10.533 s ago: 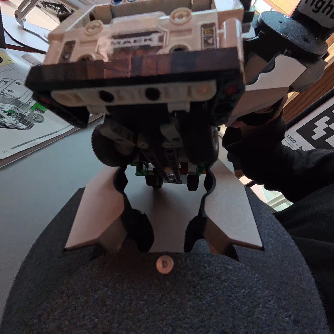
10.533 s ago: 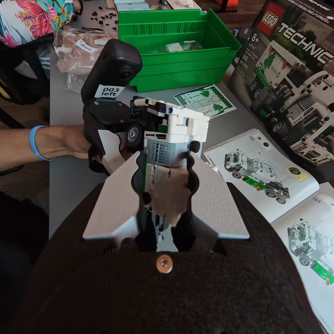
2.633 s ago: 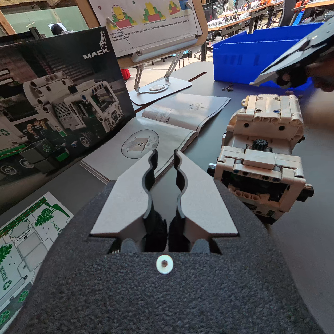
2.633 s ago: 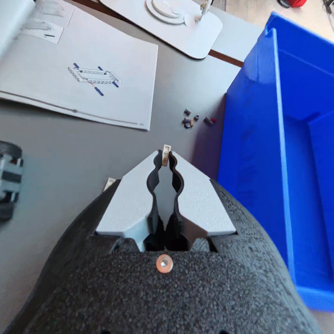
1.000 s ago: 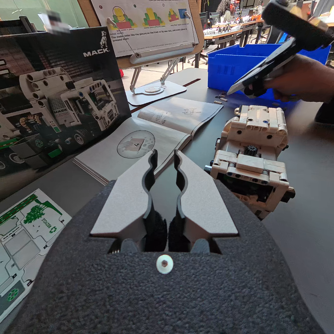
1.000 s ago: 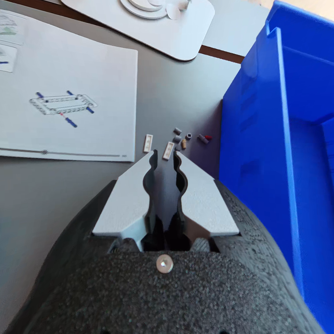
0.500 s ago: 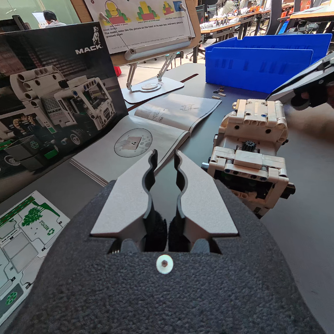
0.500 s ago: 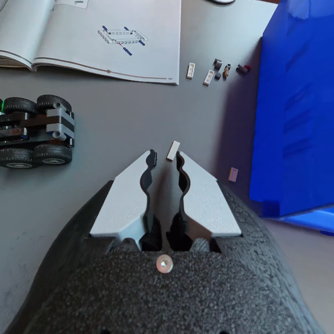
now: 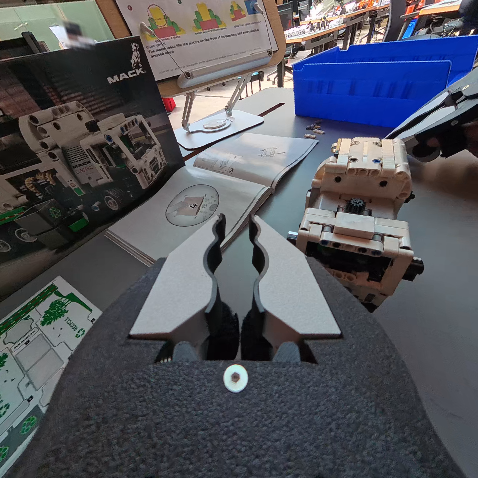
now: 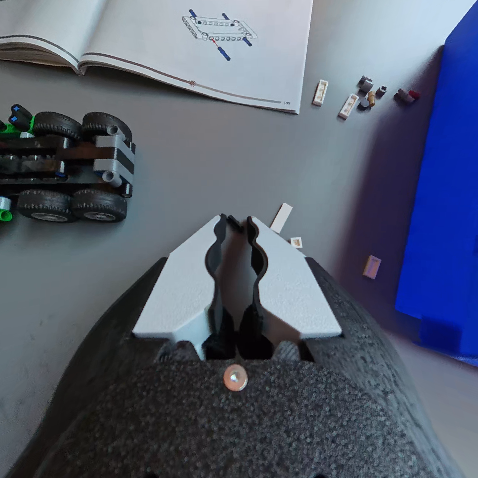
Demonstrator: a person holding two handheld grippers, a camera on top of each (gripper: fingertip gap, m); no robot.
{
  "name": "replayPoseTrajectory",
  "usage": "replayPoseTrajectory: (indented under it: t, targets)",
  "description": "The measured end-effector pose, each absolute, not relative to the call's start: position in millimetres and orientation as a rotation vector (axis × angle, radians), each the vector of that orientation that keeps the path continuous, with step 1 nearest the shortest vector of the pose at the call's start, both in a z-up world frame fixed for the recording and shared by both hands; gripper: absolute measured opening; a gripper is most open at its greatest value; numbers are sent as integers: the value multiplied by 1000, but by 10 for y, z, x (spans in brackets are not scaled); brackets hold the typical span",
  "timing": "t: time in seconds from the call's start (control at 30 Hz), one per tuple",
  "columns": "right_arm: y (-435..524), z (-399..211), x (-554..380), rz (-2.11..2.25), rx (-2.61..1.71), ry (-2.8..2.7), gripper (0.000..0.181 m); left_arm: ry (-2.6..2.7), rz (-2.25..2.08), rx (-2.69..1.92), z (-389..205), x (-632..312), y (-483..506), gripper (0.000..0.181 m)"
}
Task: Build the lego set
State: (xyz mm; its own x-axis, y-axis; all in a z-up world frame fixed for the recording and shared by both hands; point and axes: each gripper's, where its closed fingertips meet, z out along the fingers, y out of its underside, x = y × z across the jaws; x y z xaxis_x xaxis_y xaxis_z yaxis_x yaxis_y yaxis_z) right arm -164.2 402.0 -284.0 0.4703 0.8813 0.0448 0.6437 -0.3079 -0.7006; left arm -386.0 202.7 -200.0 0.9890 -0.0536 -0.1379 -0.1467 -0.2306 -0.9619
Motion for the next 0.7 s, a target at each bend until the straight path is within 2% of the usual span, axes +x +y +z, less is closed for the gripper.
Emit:
replayPoseTrajectory:
  t: [0.03, 0.43, 0.6, 0.7]
  targets:
    - [4027, -2840, -1658, 452, -2049, -1271, 9, 147, 90, -1802, -1996, -3866, 2026, 16]
    - [5185, -2389, -2041, 150, -1905, -1170, 3, 158, 102, -1802, -1987, -3864, 2019, 16]
    - [5452, -2764, -2043, 40, -2036, -1159, 3, 139, 74, -1800, -1984, -3879, 2021, 16]
    - [5453, -2795, -2063, 125, -2077, -1123, 4, 155, 82, -1806, -1995, -3850, 2020, 16]
